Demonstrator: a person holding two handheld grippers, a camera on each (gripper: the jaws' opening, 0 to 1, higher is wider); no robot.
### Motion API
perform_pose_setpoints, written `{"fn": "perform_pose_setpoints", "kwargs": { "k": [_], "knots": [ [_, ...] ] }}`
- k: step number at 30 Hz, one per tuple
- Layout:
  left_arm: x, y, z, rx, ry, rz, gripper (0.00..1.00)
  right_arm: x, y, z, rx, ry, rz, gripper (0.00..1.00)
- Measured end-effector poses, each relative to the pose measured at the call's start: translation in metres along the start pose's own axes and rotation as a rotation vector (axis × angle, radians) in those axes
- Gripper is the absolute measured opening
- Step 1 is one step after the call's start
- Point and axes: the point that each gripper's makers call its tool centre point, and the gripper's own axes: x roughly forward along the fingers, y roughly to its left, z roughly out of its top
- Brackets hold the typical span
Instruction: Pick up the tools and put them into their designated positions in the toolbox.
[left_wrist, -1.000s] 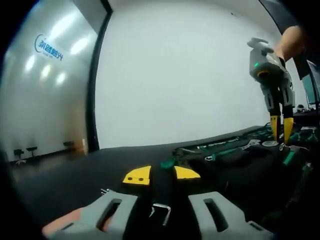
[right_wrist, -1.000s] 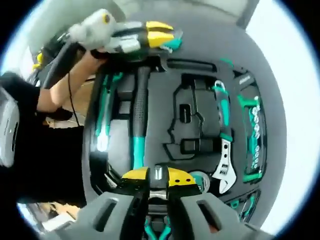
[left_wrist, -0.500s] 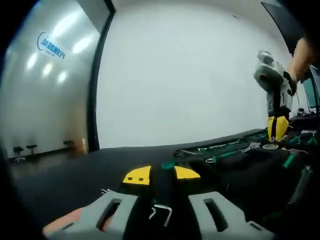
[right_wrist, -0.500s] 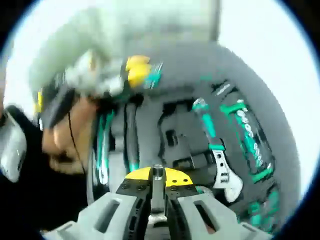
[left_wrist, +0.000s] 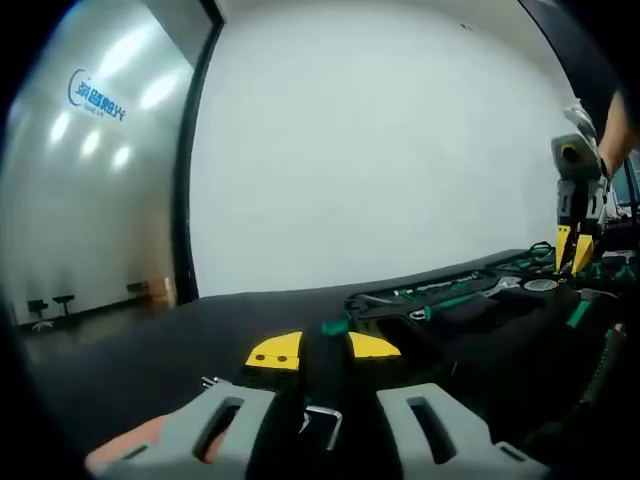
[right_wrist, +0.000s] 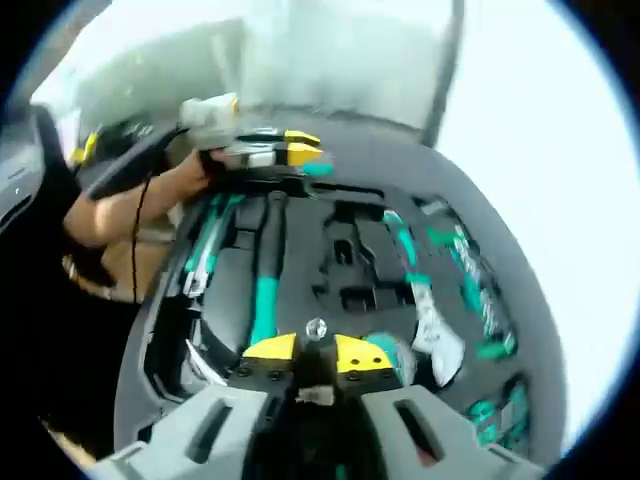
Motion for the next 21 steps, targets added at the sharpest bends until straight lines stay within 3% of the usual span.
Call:
{"fn": "perform_pose_setpoints", "kwargs": {
  "k": [1,3,4,6,11,12,13,16,21],
  "knots": [
    [0.0,0.0,0.0,0.001,0.001,0.001,0.15,0.0,0.003,0.005,-0.014,0.025,0.025,0.05],
    [-0.001,0.0,0.0,0.005,0.003,0.004,0.15,0.003,0.013,0.002,-0.087,0.144,0.078,0.05],
    [-0.001,0.0,0.0,0.006,0.003,0.003,0.15,0.006,0.014,-0.004,-0.197,0.213,0.085,0.05],
    [-0.001,0.0,-0.001,0.007,0.003,0.004,0.15,0.011,0.018,-0.011,-0.311,0.281,0.108,0.03],
    [-0.002,0.001,0.001,0.0,-0.004,0.006,0.15,0.022,0.015,-0.018,-0.341,0.346,0.105,0.03],
    [-0.002,0.001,0.001,-0.002,-0.005,0.006,0.15,0.021,0.014,-0.014,-0.354,0.331,0.105,0.0],
    [-0.002,0.001,0.001,-0.004,-0.005,0.006,0.15,0.02,0.012,-0.018,-0.351,0.387,0.105,0.0],
    [-0.001,0.003,0.002,-0.013,-0.013,0.009,0.15,0.021,0.012,-0.016,-0.38,0.373,0.117,0.0],
    [-0.002,0.003,0.003,-0.018,-0.018,0.012,0.15,0.016,0.006,-0.018,-0.343,0.413,0.116,0.0]
  ]
}}
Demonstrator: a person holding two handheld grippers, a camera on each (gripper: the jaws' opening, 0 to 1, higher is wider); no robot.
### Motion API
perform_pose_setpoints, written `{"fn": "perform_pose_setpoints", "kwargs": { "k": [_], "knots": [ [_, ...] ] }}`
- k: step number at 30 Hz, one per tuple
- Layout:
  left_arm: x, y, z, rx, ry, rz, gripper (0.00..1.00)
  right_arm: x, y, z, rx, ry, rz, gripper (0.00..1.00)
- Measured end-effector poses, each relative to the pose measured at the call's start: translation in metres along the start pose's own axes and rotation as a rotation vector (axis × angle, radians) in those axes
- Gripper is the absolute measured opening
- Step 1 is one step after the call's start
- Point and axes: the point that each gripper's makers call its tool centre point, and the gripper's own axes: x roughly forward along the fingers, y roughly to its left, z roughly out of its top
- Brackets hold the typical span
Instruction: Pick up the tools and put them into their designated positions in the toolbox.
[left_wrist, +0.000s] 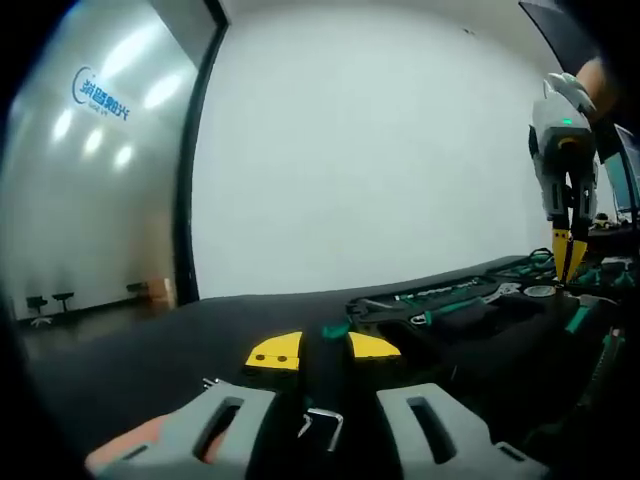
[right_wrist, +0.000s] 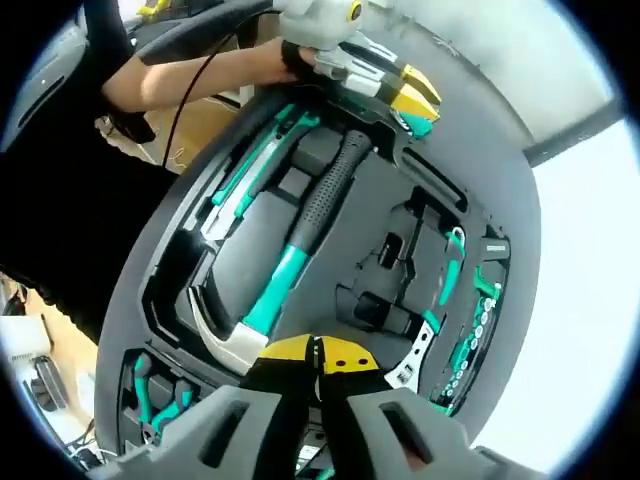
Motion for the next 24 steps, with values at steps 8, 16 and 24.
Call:
{"fn": "perform_pose_setpoints", "kwargs": {
  "k": [8,16,24],
  "knots": [
    [-0.001,-0.001,0.0,0.002,-0.001,0.001,0.15,0.005,-0.001,-0.005,-0.012,0.031,0.035,0.0],
    [-0.002,-0.001,0.0,0.008,0.002,0.004,0.15,-0.016,-0.088,-0.006,0.089,-0.023,-0.067,0.0],
    [-0.002,0.0,0.0,0.009,0.001,0.008,0.15,0.021,-0.149,-0.05,0.187,0.074,-0.062,0.0]
  ]
}}
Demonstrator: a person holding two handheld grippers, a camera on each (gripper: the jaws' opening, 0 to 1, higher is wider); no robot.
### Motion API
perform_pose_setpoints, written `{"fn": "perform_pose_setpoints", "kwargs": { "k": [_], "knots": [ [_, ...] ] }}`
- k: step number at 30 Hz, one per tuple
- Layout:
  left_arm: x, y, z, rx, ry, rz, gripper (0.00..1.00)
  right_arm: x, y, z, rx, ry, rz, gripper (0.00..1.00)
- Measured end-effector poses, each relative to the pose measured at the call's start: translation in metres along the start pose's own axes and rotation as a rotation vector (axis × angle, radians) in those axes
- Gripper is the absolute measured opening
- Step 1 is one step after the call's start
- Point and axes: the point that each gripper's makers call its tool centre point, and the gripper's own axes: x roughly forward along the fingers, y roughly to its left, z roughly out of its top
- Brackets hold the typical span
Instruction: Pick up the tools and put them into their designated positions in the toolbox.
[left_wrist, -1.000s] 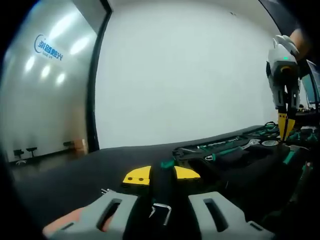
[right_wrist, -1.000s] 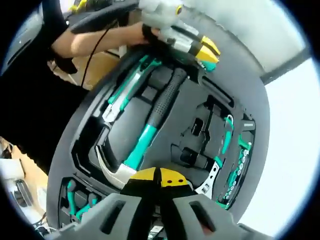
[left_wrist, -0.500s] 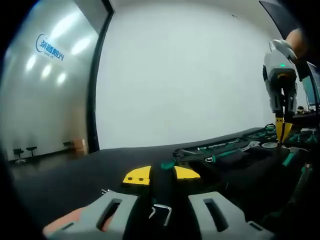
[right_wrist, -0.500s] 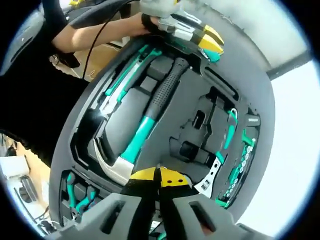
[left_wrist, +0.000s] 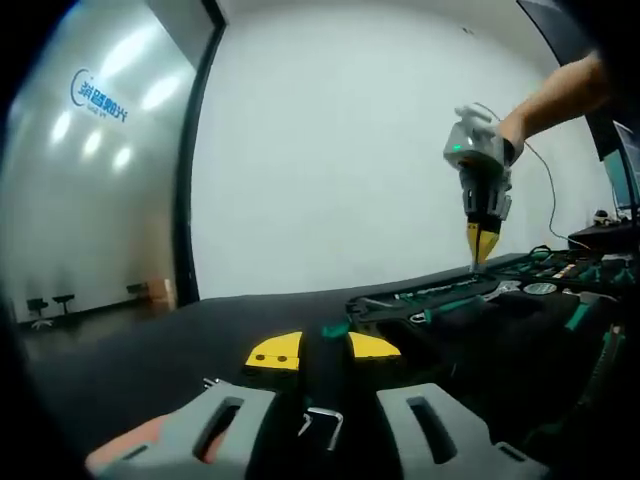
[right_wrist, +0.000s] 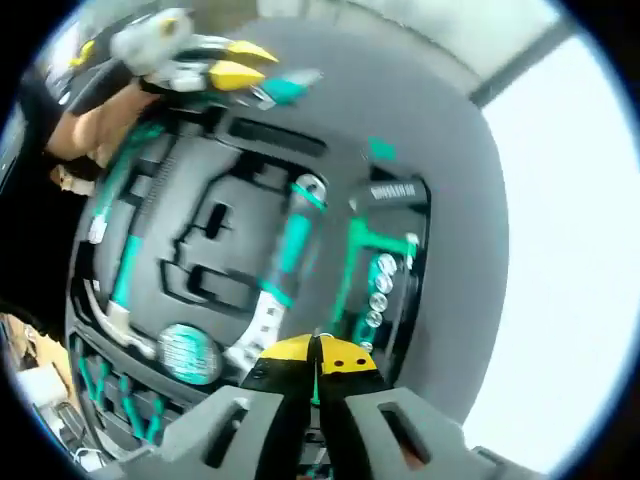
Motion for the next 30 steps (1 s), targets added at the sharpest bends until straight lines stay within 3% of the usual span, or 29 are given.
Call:
{"fn": "perform_pose_setpoints", "kwargs": {
  "k": [4,10,20,22,30],
  "knots": [
    [0.0,0.0,0.0,-0.001,0.0,0.0,0.15,0.017,-0.01,-0.009,0.018,0.032,0.011,0.0],
    [-0.001,0.0,-0.001,0.003,-0.001,-0.001,0.15,0.027,-0.016,-0.009,0.049,0.03,0.03,0.0],
    [0.0,-0.003,-0.001,0.011,0.0,-0.003,0.15,0.03,-0.027,-0.01,0.104,0.025,0.08,0.0],
    [-0.001,-0.003,-0.001,0.012,0.0,-0.003,0.15,0.029,-0.014,-0.012,0.128,0.033,0.15,0.0],
    [-0.001,-0.004,-0.001,0.016,0.002,-0.004,0.15,0.033,-0.027,-0.01,0.113,0.024,0.106,0.0]
  ]
}}
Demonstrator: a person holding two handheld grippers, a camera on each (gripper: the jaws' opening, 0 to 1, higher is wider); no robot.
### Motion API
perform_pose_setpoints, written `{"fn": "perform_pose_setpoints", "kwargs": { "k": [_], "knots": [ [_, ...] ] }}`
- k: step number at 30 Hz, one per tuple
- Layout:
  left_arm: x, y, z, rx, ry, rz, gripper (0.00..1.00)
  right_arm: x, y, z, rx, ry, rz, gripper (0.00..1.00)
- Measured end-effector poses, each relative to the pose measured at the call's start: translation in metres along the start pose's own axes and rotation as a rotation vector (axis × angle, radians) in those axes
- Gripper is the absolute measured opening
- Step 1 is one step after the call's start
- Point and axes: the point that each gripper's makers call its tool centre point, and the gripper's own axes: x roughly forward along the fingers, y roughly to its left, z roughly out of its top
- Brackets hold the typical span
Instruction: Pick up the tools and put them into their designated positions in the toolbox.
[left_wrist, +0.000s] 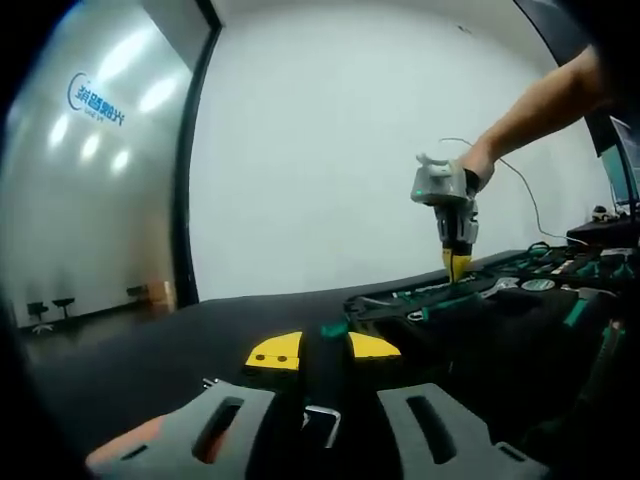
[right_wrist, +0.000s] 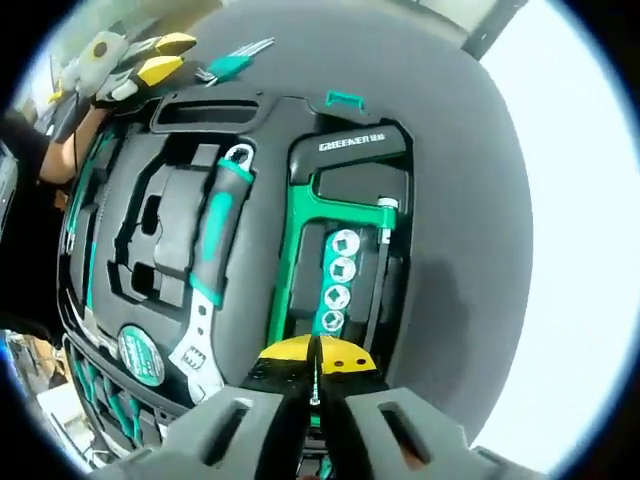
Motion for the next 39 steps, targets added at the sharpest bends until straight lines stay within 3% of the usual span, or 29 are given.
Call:
{"fn": "perform_pose_setpoints", "kwargs": {
  "k": [4,6,9,12,17,19,20,21,22,23,25,28,30,31,33,34,35,36,37,38,39],
  "knots": [
    [0.0,0.0,0.0,-0.001,-0.002,0.0,0.15,-0.001,0.0,0.001,0.046,-0.004,0.023,0.0],
    [0.0,0.0,0.0,0.001,0.0,0.0,0.15,-0.001,-0.002,0.001,0.073,-0.014,-0.004,0.0],
    [0.0,0.001,0.0,0.0,0.001,0.001,0.15,-0.002,-0.006,0.002,0.013,-0.051,-0.107,0.0],
    [0.0,0.001,0.0,-0.003,0.0,-0.002,0.15,-0.002,-0.008,0.001,0.084,-0.103,-0.108,0.0],
    [0.003,0.0,-0.002,0.003,0.017,-0.006,0.15,-0.001,-0.009,-0.001,0.117,-0.106,-0.12,0.01],
    [0.003,0.001,-0.002,-0.002,0.018,-0.006,0.15,-0.007,0.012,-0.002,0.088,-0.098,-0.066,0.18],
    [0.003,0.002,-0.002,-0.006,0.018,-0.007,0.15,-0.017,0.012,0.0,0.105,-0.115,-0.111,0.21],
    [0.003,0.002,-0.002,-0.012,0.019,-0.008,0.15,-0.028,0.002,0.0,0.119,-0.144,-0.169,0.15],
    [0.003,0.003,-0.002,-0.017,0.02,-0.009,0.15,-0.048,-0.001,-0.002,0.073,-0.182,-0.204,0.13],
    [0.003,0.003,-0.003,-0.021,0.022,-0.006,0.15,-0.064,-0.007,-0.003,0.08,-0.22,-0.248,0.13],
    [0.004,0.005,-0.003,-0.023,0.024,0.0,0.15,-0.128,-0.021,-0.002,0.24,-0.45,-0.389,0.12],
    [0.004,0.006,-0.004,-0.024,0.03,0.008,0.16,-0.211,0.005,-0.007,0.396,-0.803,-0.456,0.12],
    [0.004,0.006,-0.006,-0.029,0.039,0.005,0.16,-0.25,0.025,-0.012,0.354,-1.014,-0.543,0.08],
    [0.004,0.005,-0.007,-0.027,0.044,0.004,0.16,-0.259,0.031,-0.017,0.309,-1.073,-0.606,0.08],
    [0.007,0.002,-0.009,-0.013,0.054,-0.004,0.16,-0.223,0.037,-0.03,0.367,-0.93,-0.496,0.08],
    [0.009,0.001,-0.01,-0.011,0.059,-0.007,0.16,-0.198,0.044,-0.026,0.351,-0.856,-0.434,0.09],
    [0.009,0.002,-0.011,-0.012,0.063,-0.006,0.16,-0.186,0.045,-0.021,0.286,-0.817,-0.44,0.09],
    [0.008,0.004,-0.014,-0.013,0.072,0.003,0.15,-0.162,0.052,-0.015,0.208,-0.714,-0.382,0.08],
    [0.008,0.005,-0.014,-0.013,0.074,0.009,0.15,-0.153,0.056,-0.014,0.188,-0.677,-0.341,0.08],
    [0.005,0.004,-0.013,-0.013,0.074,0.015,0.15,-0.134,0.053,-0.009,0.186,-0.593,-0.296,0.08],
    [0.004,0.005,-0.013,-0.01,0.076,0.021,0.15,-0.122,0.048,-0.004,0.202,-0.551,-0.288,0.08]
  ]
}}
